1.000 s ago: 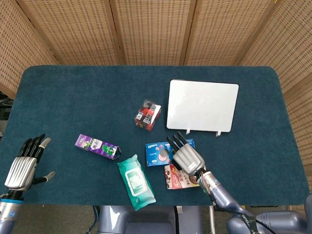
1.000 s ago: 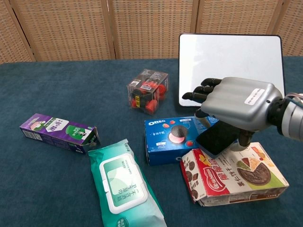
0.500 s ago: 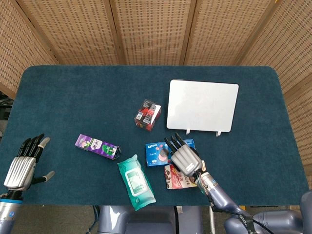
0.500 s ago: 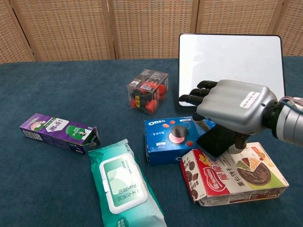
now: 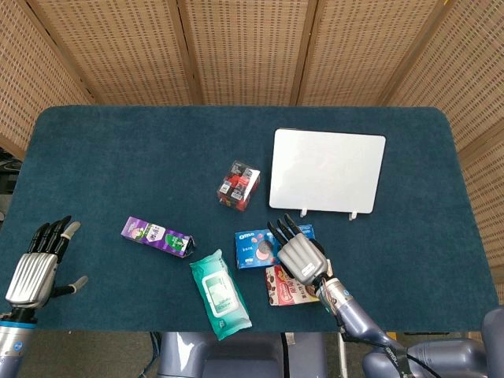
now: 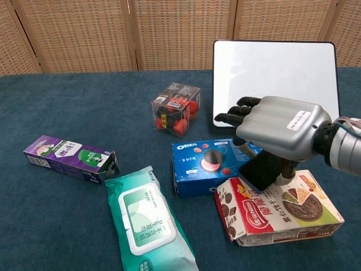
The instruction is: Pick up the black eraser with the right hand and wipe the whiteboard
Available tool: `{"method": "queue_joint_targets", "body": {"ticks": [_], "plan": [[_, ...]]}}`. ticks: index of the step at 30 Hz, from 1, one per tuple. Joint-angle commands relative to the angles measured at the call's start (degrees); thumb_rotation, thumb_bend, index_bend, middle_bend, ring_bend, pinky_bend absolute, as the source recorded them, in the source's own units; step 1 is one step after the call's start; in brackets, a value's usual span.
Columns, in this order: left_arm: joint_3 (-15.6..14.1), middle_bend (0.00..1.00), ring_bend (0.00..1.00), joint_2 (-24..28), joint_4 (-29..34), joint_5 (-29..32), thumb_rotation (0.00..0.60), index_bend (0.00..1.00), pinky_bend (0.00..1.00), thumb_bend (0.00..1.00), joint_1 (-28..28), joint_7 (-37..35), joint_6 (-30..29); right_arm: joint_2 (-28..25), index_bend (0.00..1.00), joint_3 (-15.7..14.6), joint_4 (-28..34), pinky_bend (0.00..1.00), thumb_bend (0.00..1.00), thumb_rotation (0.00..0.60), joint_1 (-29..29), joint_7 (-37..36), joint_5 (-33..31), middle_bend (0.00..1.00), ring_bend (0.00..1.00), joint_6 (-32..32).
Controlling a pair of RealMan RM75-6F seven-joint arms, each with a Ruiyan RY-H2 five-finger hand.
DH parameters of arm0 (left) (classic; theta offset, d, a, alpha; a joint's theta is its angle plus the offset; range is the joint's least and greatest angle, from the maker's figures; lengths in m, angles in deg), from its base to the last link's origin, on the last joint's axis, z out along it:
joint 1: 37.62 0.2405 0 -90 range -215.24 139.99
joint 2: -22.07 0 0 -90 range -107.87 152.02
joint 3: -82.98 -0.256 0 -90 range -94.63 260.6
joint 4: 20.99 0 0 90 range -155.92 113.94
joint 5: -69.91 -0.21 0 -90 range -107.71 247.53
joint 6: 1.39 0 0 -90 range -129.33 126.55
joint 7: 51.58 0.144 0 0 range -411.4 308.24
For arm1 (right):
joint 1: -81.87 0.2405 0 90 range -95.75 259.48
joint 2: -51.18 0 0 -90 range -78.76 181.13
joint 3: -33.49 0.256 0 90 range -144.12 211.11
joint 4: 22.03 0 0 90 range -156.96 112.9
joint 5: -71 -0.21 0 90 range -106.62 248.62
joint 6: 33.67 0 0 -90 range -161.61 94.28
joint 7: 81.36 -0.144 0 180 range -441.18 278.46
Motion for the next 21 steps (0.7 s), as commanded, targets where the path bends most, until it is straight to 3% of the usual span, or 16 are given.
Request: {"method": "queue_joint_targets", "body": {"ticks": [1,21], "plan": [[0.0,0.00,0.00,0.0,0.0,0.0,0.600,0.00,0.00,0.18,0.0,0.0,0.0,0.0,0.54,-0.1,-0.1,0.00,0.00,0.600,0.0,-0.1,0.3,0.00,0.00,0.2],[0.1,0.00,0.00,0.1,0.0,0.0,0.600,0.00,0.00,0.18,0.1,-0.2,-0.2,-0.8,0.57,0.3,-0.1,0.00,0.00,0.600,-0.1,0.1,1.9,0.02,0.00,3.7]]}}
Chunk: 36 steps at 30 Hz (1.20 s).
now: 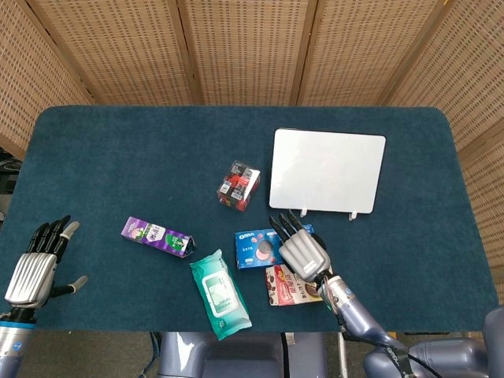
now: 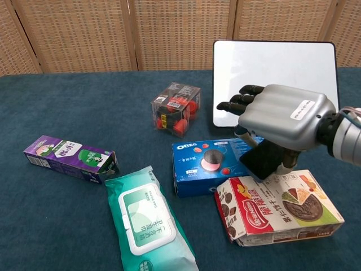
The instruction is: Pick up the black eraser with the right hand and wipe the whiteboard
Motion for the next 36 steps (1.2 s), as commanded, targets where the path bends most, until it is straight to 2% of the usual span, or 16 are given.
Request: {"method": "queue_joint_targets", "body": {"ticks": [1,12,17,24,36], "plan": [[0.0,0.00,0.00,0.0,0.0,0.0,0.600,0.00,0.00,0.18,0.0,0.0,0.0,-0.3,0.57,0.3,-0.5,0.00,0.00,0.600,-0.4,-0.4,1.2,0.02,0.00,1.4],[0.0,0.00,0.00,0.0,0.1,-0.2,0.600,0.00,0.00,0.18,0.2,0.2,-0.4,-3.0,0.58,3.2,-1.4,0.00,0.00,0.600,-2.5,-4.9,3.0,0.03,0.00,6.3],[0.0,0.00,0.00,0.0,0.1,-0.1,0.600,0.00,0.00,0.18,0.2,0.3,-0.3,-2.8,0.58,4.4,-4.2,0.00,0.00,0.600,-4.2,-10.0,6.6,0.02,0.00,9.8],[0.1,0.00,0.00,-0.2,0.0,0.1,0.600,0.00,0.00,0.18,0.1,0.5,-0.2,-0.1,0.58,6.6,-12.0,0.00,0.00,0.600,-6.2,-18.8,10.3,0.03,0.00,13.4],[0.6,0.00,0.00,-0.7,-0.8,1.8,0.600,0.00,0.00,0.18,-0.3,0.6,1.2,9.4,0.58,12.4,-28.2,0.00,0.00,0.600,-7.1,-33.8,11.1,0.02,0.00,16.3]]}}
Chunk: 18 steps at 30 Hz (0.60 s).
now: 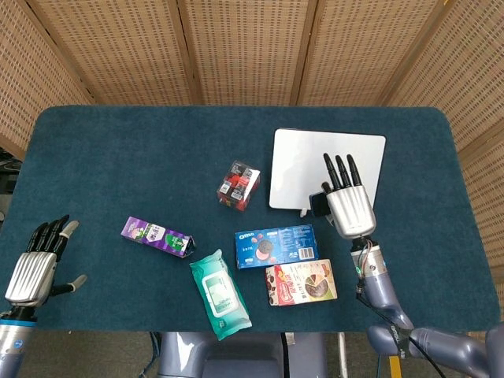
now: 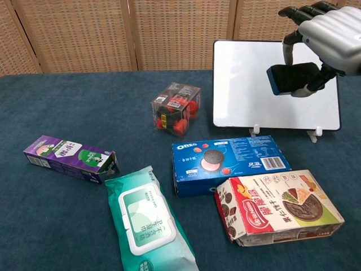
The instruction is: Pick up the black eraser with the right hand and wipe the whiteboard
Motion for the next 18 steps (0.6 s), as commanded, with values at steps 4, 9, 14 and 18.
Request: {"method": "queue_joint_targets", "body": {"ticks": [4,9,14,18], "plan": [[0.2,0.00,0.00,-0.2,-0.3,0.7,0.600,0.00,0.00,0.18,-0.2,0.1,0.5,8.0,0.58,3.8,-11.9,0.00,0.00,0.600,0.2,-6.0,1.2,0.02,0.00,3.2],[0.3,0.00,0.00,-0.3,-0.5,1.2,0.600,0.00,0.00,0.18,-0.4,0.1,1.1,11.4,0.58,5.2,-18.3,0.00,0.00,0.600,0.9,-6.1,0.9,0.02,0.00,3.3],[0.3,0.00,0.00,-0.4,-0.6,1.6,0.600,0.00,0.00,0.18,-0.6,0.0,1.6,13.3,0.58,6.3,-23.2,0.00,0.00,0.600,1.7,-5.5,-0.2,0.02,0.00,1.6],[0.3,0.00,0.00,-0.5,-0.7,1.9,0.600,0.00,0.00,0.18,-0.7,0.0,2.0,14.3,0.58,7.3,-26.0,0.00,0.00,0.600,2.4,-5.9,-0.9,0.02,0.00,0.5]]}}
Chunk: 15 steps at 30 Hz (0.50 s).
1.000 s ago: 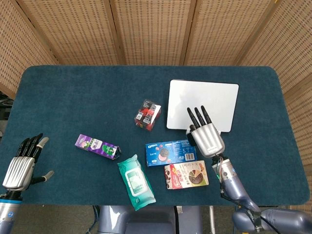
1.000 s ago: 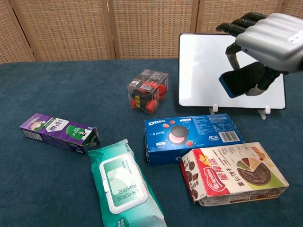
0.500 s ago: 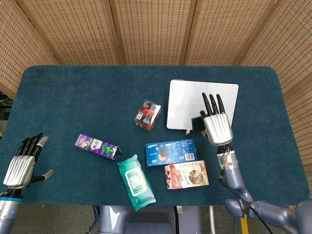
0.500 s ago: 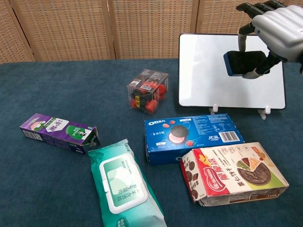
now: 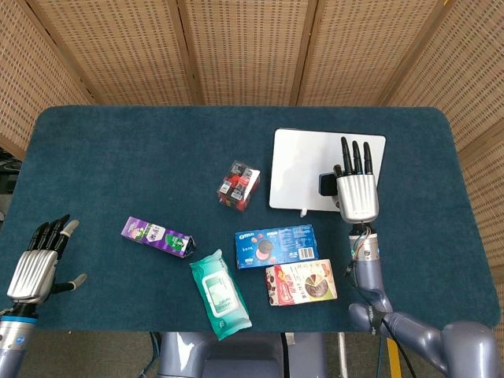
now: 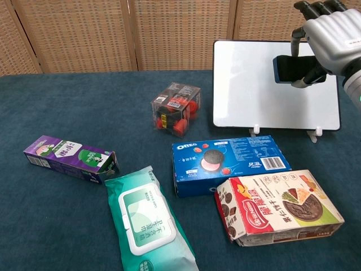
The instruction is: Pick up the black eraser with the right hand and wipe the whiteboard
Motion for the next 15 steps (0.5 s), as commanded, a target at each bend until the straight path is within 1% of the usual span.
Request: {"method": "queue_joint_targets", "body": {"ticks": [1,8,15], "plan": [[0.0,0.00,0.00,-0.1,0.0,0.2,0.600,0.00,0.00,0.18,-0.1,0.0,0.2,1.0,0.58,0.9,-2.2,0.00,0.00,0.600,0.8,-0.3,-0.7,0.02,0.00,-1.2],[0.1,0.00,0.00,-0.2,-0.2,0.8,0.600,0.00,0.00,0.18,-0.3,0.0,0.8,3.3,0.58,2.2,-8.5,0.00,0.00,0.600,2.7,-1.0,-0.9,0.02,0.00,-2.8],[0.1,0.00,0.00,-0.3,-0.4,1.2,0.600,0.00,0.00,0.18,-0.5,0.0,1.4,6.5,0.58,2.4,-15.2,0.00,0.00,0.600,4.3,0.6,-0.5,0.02,0.00,-2.7]]}}
